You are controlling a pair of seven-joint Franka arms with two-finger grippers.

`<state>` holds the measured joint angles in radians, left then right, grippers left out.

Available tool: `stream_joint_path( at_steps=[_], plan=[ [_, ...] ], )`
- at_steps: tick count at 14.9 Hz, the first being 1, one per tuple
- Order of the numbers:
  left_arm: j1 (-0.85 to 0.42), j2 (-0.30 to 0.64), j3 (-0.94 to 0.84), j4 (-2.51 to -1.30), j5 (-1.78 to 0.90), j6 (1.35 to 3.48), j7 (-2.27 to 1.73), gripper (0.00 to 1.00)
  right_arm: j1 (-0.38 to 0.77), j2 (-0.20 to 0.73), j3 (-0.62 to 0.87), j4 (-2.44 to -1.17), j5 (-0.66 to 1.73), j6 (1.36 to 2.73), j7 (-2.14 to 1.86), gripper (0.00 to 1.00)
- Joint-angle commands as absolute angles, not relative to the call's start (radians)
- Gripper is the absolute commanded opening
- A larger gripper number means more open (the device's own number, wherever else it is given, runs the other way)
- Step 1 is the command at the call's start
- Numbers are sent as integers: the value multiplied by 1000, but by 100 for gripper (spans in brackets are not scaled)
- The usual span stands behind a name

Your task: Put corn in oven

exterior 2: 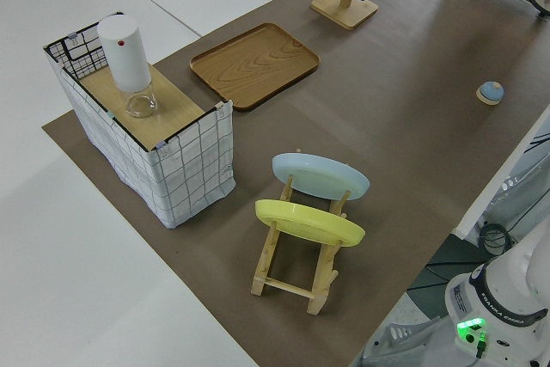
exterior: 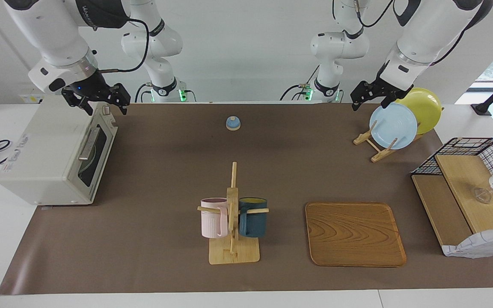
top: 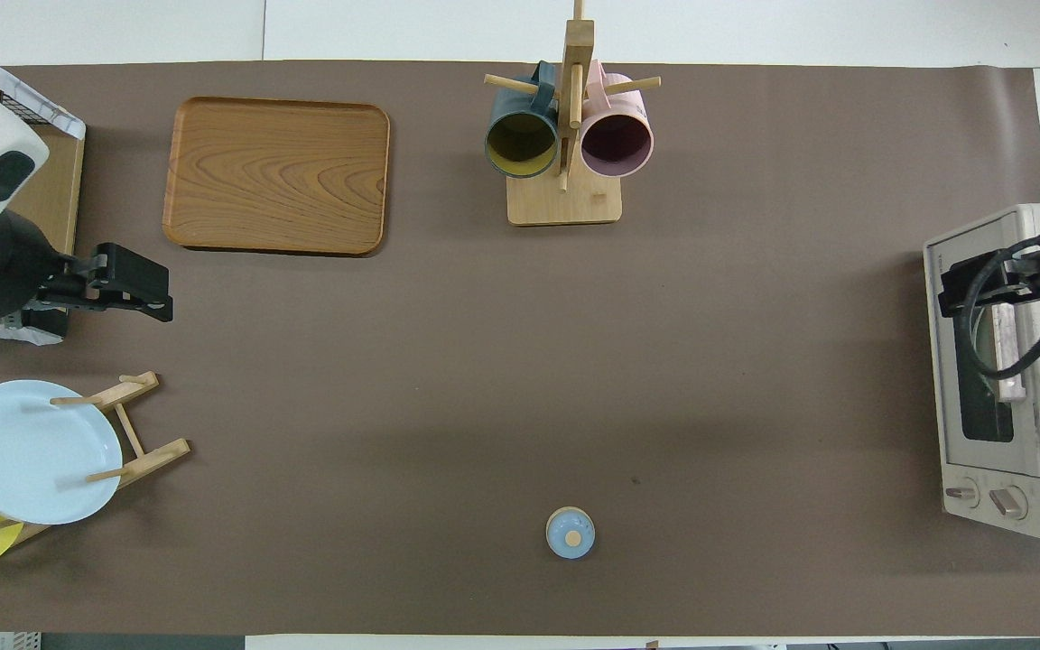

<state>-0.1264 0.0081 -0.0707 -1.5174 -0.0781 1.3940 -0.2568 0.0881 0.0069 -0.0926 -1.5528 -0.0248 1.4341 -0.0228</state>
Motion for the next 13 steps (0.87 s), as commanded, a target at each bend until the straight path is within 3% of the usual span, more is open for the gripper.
stream_joint_path(
  at_steps=[1,4,13],
  plan=[
    [-117,-14,-75,-1539,-84,1385,-258,100,91,-11,-126,-1571,-26,1450,-15,100],
    [-117,-14,-75,-1539,-84,1385,-258,100,77,-63,-124,-1629,-23,1476,-17,100],
    [-117,-14,-75,-1539,-84,1385,-258,100,20,-38,-95,-1608,-21,1502,-12,100]
  ],
)
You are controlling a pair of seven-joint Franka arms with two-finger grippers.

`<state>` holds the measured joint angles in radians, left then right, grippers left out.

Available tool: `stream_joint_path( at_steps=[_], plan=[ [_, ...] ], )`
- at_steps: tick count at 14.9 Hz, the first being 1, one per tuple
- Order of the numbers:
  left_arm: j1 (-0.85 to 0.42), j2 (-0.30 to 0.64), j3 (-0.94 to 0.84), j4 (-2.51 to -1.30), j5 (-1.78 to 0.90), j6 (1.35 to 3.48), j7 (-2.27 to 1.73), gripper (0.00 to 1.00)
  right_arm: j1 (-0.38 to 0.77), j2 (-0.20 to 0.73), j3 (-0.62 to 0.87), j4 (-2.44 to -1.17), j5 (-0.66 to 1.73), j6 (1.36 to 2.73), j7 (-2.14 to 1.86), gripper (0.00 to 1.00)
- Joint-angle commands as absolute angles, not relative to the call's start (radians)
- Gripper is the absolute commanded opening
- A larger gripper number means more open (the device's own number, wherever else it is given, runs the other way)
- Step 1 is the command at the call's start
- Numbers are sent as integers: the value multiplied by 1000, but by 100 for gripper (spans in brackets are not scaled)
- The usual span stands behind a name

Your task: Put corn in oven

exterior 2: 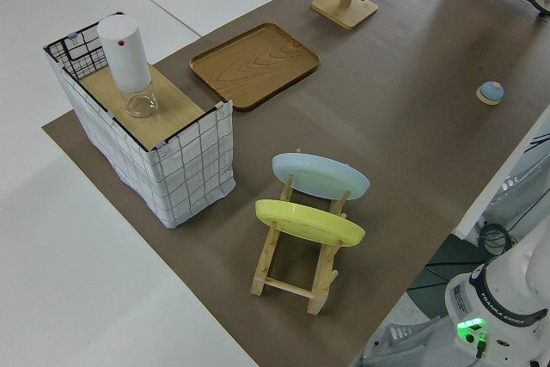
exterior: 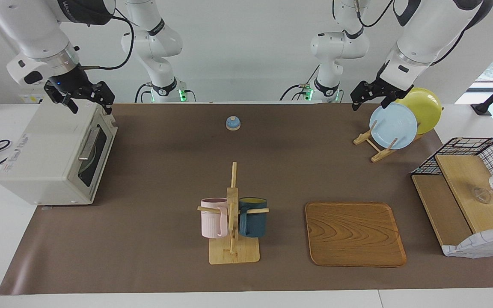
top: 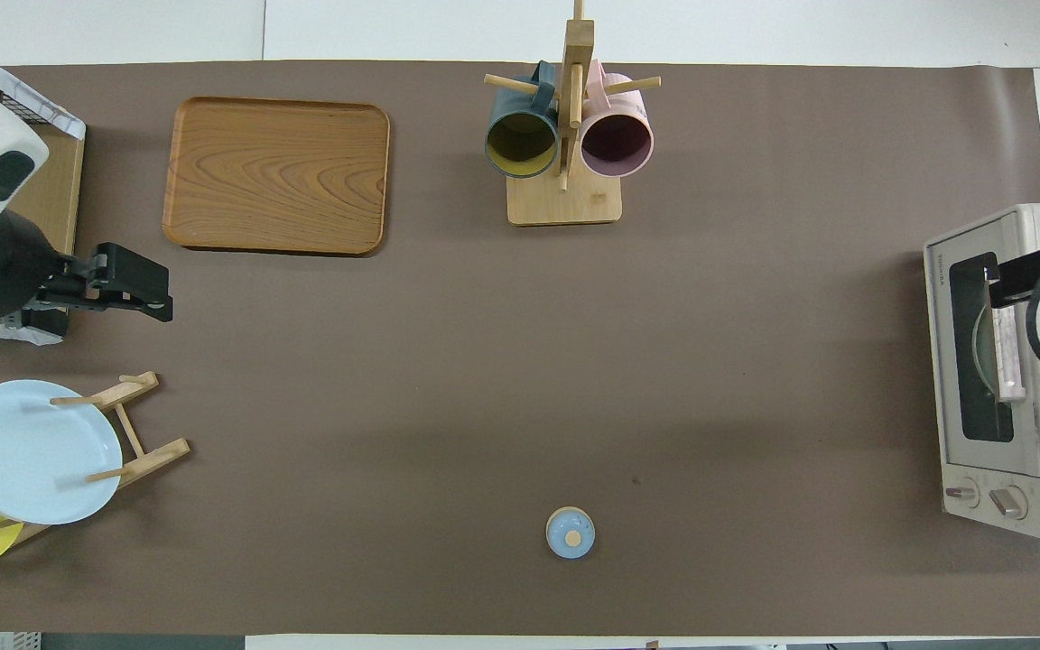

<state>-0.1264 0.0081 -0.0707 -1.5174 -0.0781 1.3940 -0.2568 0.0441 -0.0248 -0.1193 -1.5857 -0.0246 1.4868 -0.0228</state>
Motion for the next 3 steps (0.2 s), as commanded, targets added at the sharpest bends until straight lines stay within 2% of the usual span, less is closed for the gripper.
stream_joint_path(
  at_steps=[1,3],
  plan=[
    [-117,-14,-75,-1539,-84,1385,-258,100,20,-40,-95,-1608,-21,1500,-12,100],
    [-117,-14,-75,-1539,-84,1385,-258,100,21,-40,-95,-1608,-21,1500,-15,100]
  ],
)
